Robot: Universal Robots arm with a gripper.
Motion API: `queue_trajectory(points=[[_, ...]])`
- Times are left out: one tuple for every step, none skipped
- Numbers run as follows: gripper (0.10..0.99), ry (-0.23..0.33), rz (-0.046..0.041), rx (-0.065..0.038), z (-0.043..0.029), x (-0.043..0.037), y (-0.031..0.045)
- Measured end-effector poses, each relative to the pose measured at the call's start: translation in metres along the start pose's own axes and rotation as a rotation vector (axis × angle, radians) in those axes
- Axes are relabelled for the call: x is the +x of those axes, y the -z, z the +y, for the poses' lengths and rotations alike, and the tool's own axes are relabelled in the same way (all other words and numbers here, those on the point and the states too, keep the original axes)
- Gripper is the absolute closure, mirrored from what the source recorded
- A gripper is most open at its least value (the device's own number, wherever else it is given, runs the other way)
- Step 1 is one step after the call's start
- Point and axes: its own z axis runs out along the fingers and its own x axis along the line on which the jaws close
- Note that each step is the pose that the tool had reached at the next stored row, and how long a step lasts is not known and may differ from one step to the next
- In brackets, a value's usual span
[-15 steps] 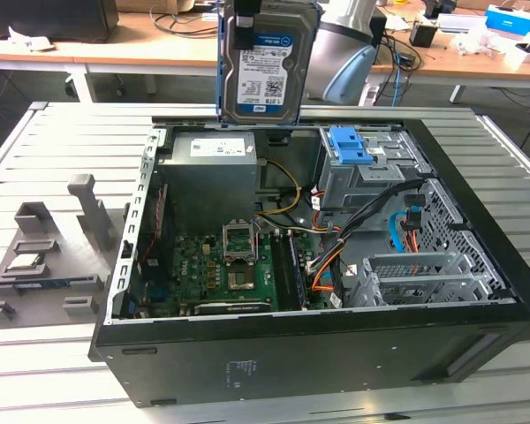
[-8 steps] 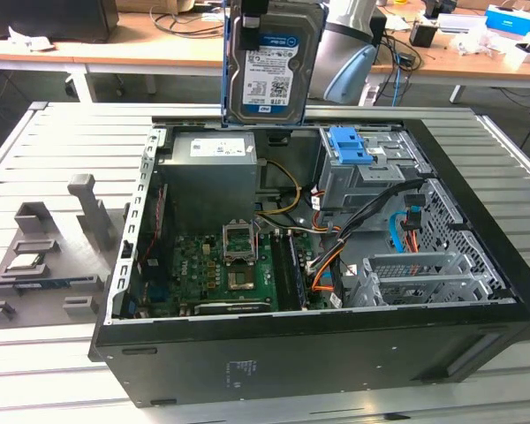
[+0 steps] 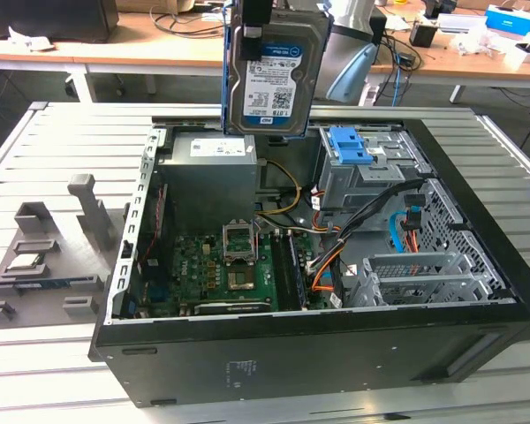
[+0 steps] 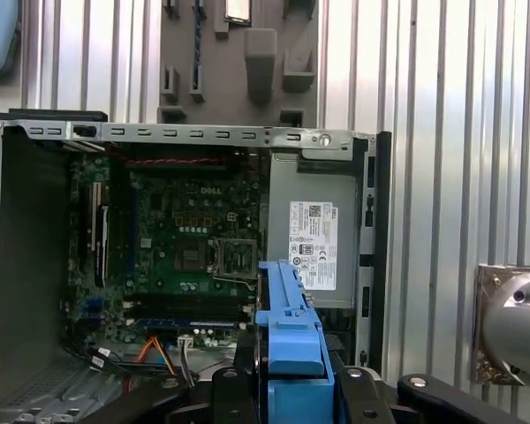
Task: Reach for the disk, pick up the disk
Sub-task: 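Pick up the disk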
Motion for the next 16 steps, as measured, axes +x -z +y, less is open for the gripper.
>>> queue_trajectory(points=[[0.714, 0.000, 0.0000, 0.000, 0.0001, 0.0019, 0.0000], [0.714, 0.000, 0.0001, 0.000, 0.0002, 0.0060, -0.0001], [0.714, 0.000, 0.0000, 0.000, 0.0004, 0.0094, -0.0002], [0.714, 0.000, 0.0001, 0.000, 0.0005, 0.0121, -0.0003], [0.714, 0.000, 0.0001, 0.000, 0.0006, 0.0149, -0.0003], [0.714, 0.000, 0.0000, 0.000, 0.0006, 0.0166, -0.0003], [0.714, 0.000, 0.0000, 0.000, 0.0007, 0.0187, -0.0004], [0.714, 0.000, 0.0000, 0.000, 0.0008, 0.0205, -0.0004], [0.714, 0.000, 0.0000, 0.000, 0.0008, 0.0221, -0.0005], [0.714, 0.000, 0.0001, 0.000, 0.0009, 0.0251, -0.0005], [0.714, 0.000, 0.0000, 0.000, 0.0010, 0.0278, -0.0006], [0.714, 0.000, 0.0000, 0.000, 0.0012, 0.0328, -0.0007], [0.714, 0.000, 0.0000, 0.000, 0.0013, 0.0351, -0.0007], [0.714, 0.000, 0.0000, 0.000, 0.0013, 0.0365, -0.0007], [0.714, 0.000, 0.0000, 0.000, 0.0014, 0.0377, -0.0008], [0.714, 0.000, 0.0001, 0.000, 0.0015, 0.0398, -0.0008]])
